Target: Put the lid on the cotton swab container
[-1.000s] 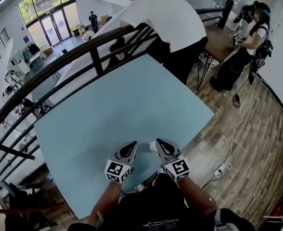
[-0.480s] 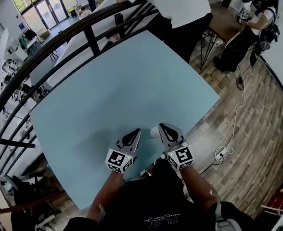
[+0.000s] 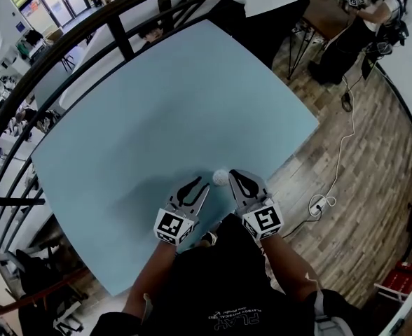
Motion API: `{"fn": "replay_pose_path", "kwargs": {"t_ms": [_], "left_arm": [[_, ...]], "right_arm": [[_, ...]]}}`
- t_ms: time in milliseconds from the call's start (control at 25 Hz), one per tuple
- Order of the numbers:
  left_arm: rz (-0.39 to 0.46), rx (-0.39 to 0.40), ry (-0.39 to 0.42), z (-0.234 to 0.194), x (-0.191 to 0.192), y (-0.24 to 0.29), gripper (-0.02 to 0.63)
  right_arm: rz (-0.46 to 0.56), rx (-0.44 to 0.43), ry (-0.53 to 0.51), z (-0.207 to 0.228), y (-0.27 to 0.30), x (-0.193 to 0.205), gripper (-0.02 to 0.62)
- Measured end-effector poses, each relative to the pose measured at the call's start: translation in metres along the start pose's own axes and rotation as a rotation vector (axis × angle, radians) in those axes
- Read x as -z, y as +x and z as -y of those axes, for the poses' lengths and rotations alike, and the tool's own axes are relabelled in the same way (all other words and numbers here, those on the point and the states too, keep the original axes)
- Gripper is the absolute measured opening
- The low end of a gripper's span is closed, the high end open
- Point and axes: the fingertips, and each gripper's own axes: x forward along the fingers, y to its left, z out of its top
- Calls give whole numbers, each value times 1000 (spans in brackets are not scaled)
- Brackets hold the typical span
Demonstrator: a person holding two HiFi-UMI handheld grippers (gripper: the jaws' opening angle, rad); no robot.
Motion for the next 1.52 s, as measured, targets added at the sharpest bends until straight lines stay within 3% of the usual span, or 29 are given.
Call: {"fn": "replay_pose_path", "kwargs": {"t_ms": [320, 520, 920, 1200, 1520], "left_arm": [[-78, 17, 100, 19, 40, 12, 249], [-116, 9, 139, 21, 55, 25, 291], [-148, 31, 135, 20, 71, 45, 291], [-147, 5, 106, 15, 73, 53, 288], [-137, -29, 120, 16, 76, 55, 242]], "right_arm": [[-10, -7, 16, 2, -2, 16, 20], [-17, -9, 18, 7, -3, 20, 20], [-50, -47, 25, 8, 0, 34, 20], [-47, -89, 18, 5, 8, 33, 20], [-66, -114, 9, 3, 7, 36, 20]]}}
